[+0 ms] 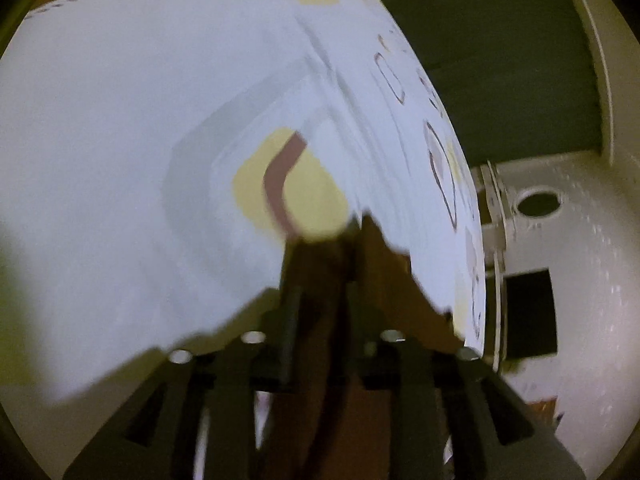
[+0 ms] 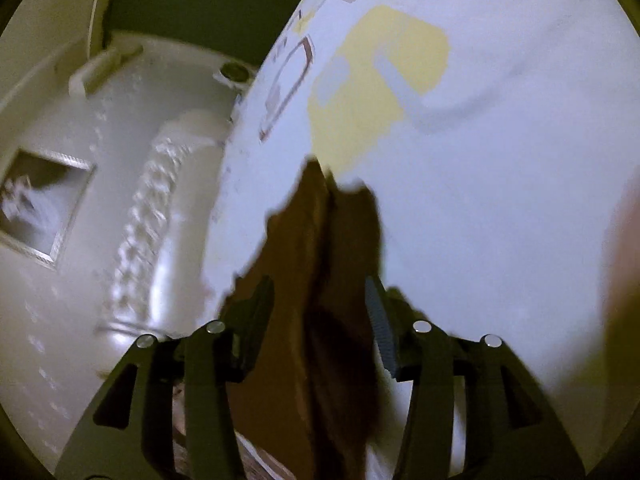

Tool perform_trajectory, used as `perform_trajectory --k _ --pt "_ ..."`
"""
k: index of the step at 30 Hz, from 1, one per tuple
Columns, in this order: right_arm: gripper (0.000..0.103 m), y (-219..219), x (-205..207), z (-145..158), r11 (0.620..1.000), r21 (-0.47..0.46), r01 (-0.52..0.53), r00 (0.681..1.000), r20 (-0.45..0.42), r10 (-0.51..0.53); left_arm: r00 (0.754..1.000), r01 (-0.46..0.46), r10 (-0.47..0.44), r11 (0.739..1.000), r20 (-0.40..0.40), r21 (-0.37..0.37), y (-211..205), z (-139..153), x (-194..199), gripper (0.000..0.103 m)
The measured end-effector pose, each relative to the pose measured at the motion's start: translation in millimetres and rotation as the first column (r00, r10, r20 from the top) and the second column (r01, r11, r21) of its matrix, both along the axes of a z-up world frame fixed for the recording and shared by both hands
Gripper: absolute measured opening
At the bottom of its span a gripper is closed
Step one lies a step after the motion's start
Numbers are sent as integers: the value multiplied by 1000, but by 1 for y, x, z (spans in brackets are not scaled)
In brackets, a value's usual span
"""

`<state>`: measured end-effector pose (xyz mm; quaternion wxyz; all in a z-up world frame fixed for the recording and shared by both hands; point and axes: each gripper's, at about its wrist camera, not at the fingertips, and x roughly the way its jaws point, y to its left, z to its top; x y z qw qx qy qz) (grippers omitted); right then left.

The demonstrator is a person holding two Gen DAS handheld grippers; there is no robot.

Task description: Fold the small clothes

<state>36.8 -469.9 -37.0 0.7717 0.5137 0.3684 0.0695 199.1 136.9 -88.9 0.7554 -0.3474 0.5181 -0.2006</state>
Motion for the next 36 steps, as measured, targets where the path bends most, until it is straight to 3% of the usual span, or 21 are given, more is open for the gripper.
perform_trajectory --k 1,5,11,13,14,17,23,25,28,31,34,36 --pt "47 4 -13 -2 1000 -1 -20 1000 -13 20 1000 13 -13 1000 10 12 4 2 -15 43" --pt "47 23 -38 -4 996 14 -85 995 -48 85 997 73 -74 997 23 41 10 0 -59 54" --pt "47 52 -50 -2 981 41 -192 979 -57 194 997 80 -80 996 14 -31 13 -4 -101 64" --pt "32 60 -47 -1 977 30 -209 975 -67 210 998 60 -60 997 6 -52 15 -6 -101 65" --pt "5 64 -45 -3 975 6 -221 971 -93 220 998 55 -55 997 0 -63 10 -5 -99 66" --pt "5 66 -44 -9 970 -38 -239 963 -133 232 998 59 -60 996 -14 -71 8 -3 -102 66" --pt "6 59 -52 -13 978 14 -208 972 -111 208 997 77 -77 996 7 -47 5 1 -110 71" --pt "10 56 -54 -12 982 21 -190 976 -106 191 997 73 -72 997 19 -39 2 0 -110 71" --pt "13 58 -57 -2 982 -41 -184 977 -118 178 997 70 -68 996 23 -62 -3 -2 -107 71" --pt "24 62 -58 7 980 -80 -183 978 -118 173 997 79 -77 991 31 -104 -5 -3 -106 71" --pt "26 67 -57 8 981 -80 -177 979 -117 168 995 99 -96 991 37 -95 -11 -4 -106 71" --pt "27 69 -59 5 982 -74 -175 979 -121 165 995 100 -98 992 33 -78 -13 -6 -106 63"
